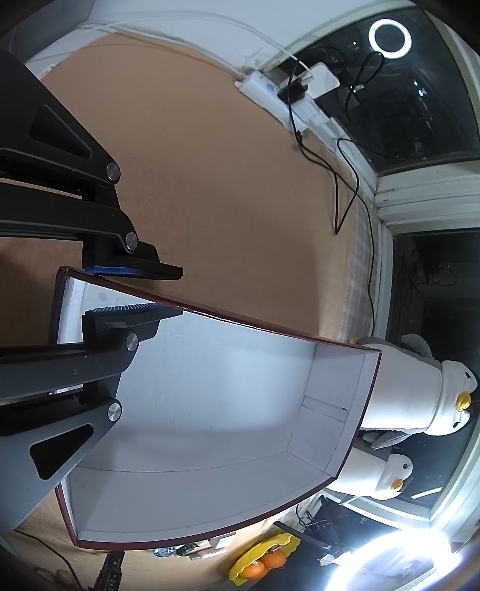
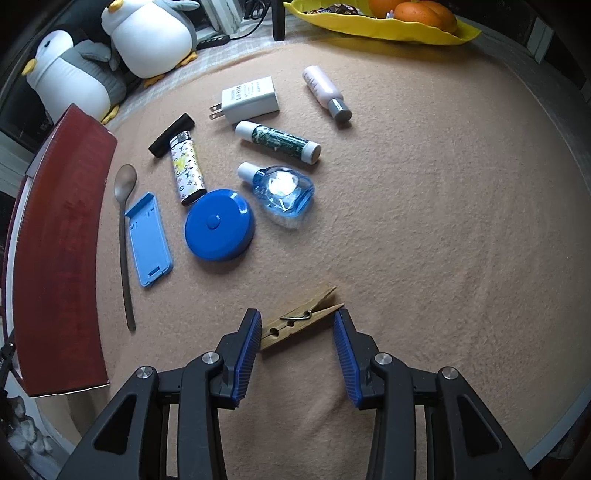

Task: Organize rigid objects
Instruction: 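Close the right gripper on the wooden clothespin, then lift the clothespin with the right gripper and drop it into the box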

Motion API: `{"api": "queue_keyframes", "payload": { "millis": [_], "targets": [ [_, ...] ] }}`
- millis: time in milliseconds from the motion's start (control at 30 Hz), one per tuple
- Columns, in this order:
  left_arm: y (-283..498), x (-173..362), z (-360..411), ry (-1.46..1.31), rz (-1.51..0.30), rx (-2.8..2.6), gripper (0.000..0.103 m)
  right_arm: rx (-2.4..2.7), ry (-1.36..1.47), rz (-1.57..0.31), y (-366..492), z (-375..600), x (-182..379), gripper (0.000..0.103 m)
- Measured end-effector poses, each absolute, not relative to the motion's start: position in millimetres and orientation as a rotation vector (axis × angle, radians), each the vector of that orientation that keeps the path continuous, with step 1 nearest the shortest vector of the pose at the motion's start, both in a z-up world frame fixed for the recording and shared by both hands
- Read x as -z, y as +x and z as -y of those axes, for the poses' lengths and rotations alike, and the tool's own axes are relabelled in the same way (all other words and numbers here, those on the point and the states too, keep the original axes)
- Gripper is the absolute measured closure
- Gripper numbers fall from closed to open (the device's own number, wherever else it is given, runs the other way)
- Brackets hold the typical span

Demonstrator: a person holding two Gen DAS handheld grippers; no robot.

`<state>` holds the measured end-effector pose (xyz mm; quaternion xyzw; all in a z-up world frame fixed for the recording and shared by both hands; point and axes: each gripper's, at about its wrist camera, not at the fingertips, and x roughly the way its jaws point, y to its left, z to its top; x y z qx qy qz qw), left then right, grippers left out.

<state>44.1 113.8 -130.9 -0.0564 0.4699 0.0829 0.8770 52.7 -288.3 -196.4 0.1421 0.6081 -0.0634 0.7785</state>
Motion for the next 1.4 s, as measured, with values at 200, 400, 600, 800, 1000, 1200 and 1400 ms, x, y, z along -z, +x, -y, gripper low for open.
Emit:
{"api": "queue_keyframes", "payload": {
  "millis": [200, 400, 600, 800, 1000, 1200, 1400],
  "targets": [
    [44.2, 130.9, -114.5, -0.12, -0.979, -0.167, 0.092, 0.093, 0.297, -1.319, 53.8, 280.3, 200.6, 0.07],
    [44.0, 129.8, -114.9, -0.122, -0.976, -0.166, 0.092, 0.017, 0.279, -1.338, 59.8, 286.8, 199.9, 0.081],
    [42.2, 127.8, -114.7, -0.122, -0.968, -0.165, 0.092, -0.027, 0.255, -1.411, 78.5, 294.7, 201.8, 0.08],
    [41.3, 127.5, -114.7, -0.124, -0.965, -0.164, 0.092, -0.022, 0.086, -1.435, 99.6, 272.5, 203.3, 0.078],
    [41.2, 127.0, -115.4, -0.13, -0.959, -0.166, 0.092, -0.049, -0.021, -1.428, 100.5, 255.9, 204.7, 0.091],
    [41.3, 129.1, -115.3, -0.13, -0.967, -0.167, 0.092, -0.031, 0.033, -1.391, 84.8, 269.7, 202.3, 0.091],
    [42.5, 132.5, -116.3, -0.134, -0.983, -0.169, 0.093, -0.048, 0.036, -1.285, 60.2, 275.6, 172.4, 0.091]
  ]
}}
